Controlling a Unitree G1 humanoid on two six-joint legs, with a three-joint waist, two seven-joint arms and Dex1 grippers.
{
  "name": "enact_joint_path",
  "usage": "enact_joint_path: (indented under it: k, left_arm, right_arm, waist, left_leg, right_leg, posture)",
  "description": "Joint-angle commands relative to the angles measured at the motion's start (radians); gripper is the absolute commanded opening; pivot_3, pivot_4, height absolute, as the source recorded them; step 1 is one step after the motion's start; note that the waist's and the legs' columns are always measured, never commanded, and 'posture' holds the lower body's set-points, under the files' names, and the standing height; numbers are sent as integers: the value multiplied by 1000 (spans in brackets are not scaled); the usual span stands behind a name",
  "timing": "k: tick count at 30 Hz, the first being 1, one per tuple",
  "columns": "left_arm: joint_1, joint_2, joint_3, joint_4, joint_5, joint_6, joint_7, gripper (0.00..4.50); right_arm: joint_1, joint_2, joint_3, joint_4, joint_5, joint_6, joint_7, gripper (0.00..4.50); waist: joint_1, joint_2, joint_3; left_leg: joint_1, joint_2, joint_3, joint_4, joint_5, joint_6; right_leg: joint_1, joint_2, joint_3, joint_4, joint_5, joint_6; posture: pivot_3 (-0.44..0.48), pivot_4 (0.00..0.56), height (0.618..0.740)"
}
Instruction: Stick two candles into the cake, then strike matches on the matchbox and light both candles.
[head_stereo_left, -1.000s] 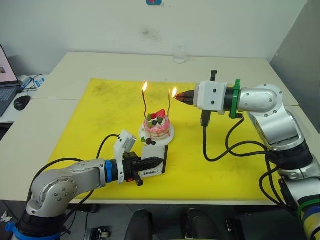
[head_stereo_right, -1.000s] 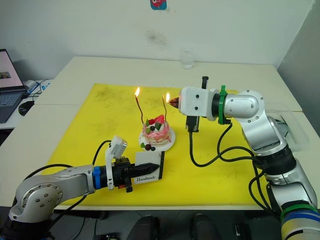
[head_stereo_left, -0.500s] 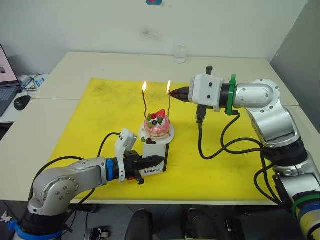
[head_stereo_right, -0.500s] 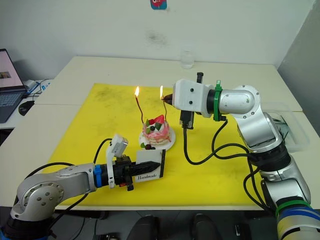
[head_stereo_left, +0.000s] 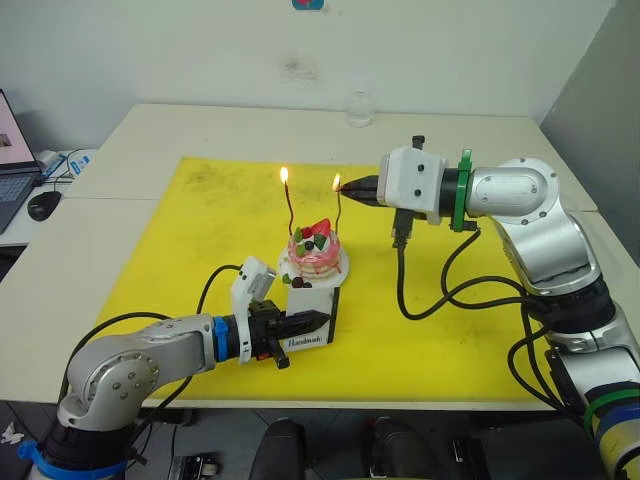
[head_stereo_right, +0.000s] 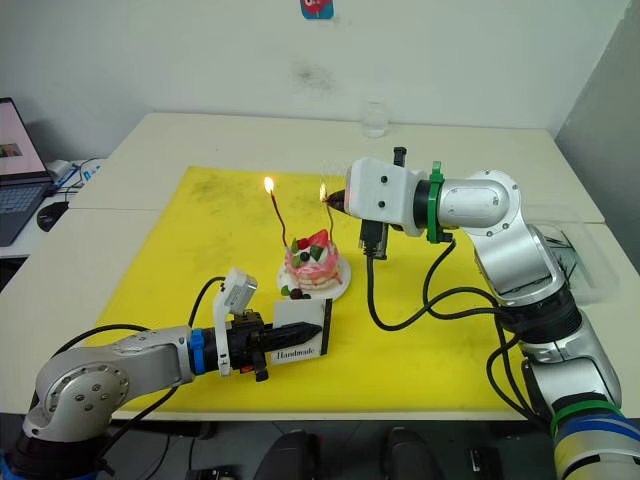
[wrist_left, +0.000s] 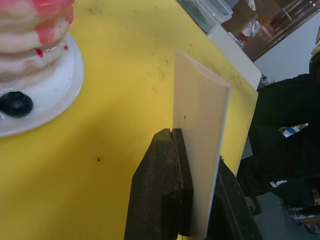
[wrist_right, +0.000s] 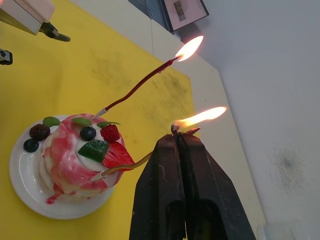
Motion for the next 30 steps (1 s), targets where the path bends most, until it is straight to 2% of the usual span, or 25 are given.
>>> enact_joint_path:
  k: [1,30]
  left_arm:
    - [-10,-3,-1,-19,1,-7,-15,0]
    - [-12,-7,-2,-19,12,-4,-28,0]
  right_arm:
    - [-14,-6,-26,-37,10,1,-6,35]
    - [-8,3,-37,-44,57,89,-31,35]
  waist:
    - [0,0,0]
    - [0,0,0]
  left_leg:
    - [0,0,0,0,0,0]
    - [0,0,0,0,0,0]
  right_leg:
    - [0,0,0,0,0,0]
    - [0,0,0,0,0,0]
  posture:
    - [0,150,729]
    - [0,150,729]
